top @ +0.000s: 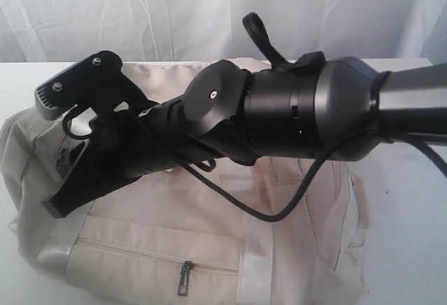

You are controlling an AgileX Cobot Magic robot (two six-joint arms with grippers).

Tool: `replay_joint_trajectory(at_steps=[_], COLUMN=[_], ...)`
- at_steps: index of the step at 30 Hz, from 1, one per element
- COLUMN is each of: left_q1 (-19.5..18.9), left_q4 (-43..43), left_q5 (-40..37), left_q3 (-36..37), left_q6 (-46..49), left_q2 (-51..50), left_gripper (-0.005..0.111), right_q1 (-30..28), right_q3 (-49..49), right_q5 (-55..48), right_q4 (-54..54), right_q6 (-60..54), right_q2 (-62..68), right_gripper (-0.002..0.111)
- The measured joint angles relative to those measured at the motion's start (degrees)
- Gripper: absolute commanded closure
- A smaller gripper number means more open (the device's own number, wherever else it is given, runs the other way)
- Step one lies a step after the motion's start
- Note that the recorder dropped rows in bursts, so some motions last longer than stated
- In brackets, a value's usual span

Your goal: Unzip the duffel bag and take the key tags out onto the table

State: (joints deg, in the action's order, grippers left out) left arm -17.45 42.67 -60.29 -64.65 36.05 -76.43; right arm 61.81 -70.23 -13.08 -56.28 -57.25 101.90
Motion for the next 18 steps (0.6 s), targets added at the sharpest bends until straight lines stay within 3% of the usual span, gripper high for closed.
replay_joint_trajectory(at_steps=[3, 7, 9, 11, 16, 18], left_q1=[-2.79, -3.22, -3.22, -3.22, -3.22, -3.22], left_q4=[0.54, 3.72, 4.79, 5.23, 6.1, 7.51], left_q5=[0.45, 1.96, 3.32, 6.01, 13.67, 15.81], left_q3=[1.65, 9.92, 14.17, 18.18, 25.92, 26.4], left_q6=[0.05, 3.92, 6.15, 8.0, 10.05, 10.3], left_q2=[-0.38, 3.26, 5.4, 6.92, 7.54, 7.54], left_gripper=[0.107, 0.106, 0.097, 0.083, 0.02, 0.005], right_q1=[-1.14, -1.56, -1.56, -1.31, -1.22, -1.18], right_q3=[0.0, 0.0, 0.0, 0.0, 0.0, 0.0], right_q5=[-1.59, -2.54, -2.77, -2.9, -2.71, -1.83], right_q4=[4.39, 8.74, 9.58, 9.95, 10.09, 10.09], right_q6=[4.22, 6.28, 4.53, 2.1, 0.09, -0.16], right_q2=[0.0, 0.0, 0.0, 0.0, 0.4, 0.8], right_gripper=[0.073, 0.073, 0.073, 0.073, 0.072, 0.067])
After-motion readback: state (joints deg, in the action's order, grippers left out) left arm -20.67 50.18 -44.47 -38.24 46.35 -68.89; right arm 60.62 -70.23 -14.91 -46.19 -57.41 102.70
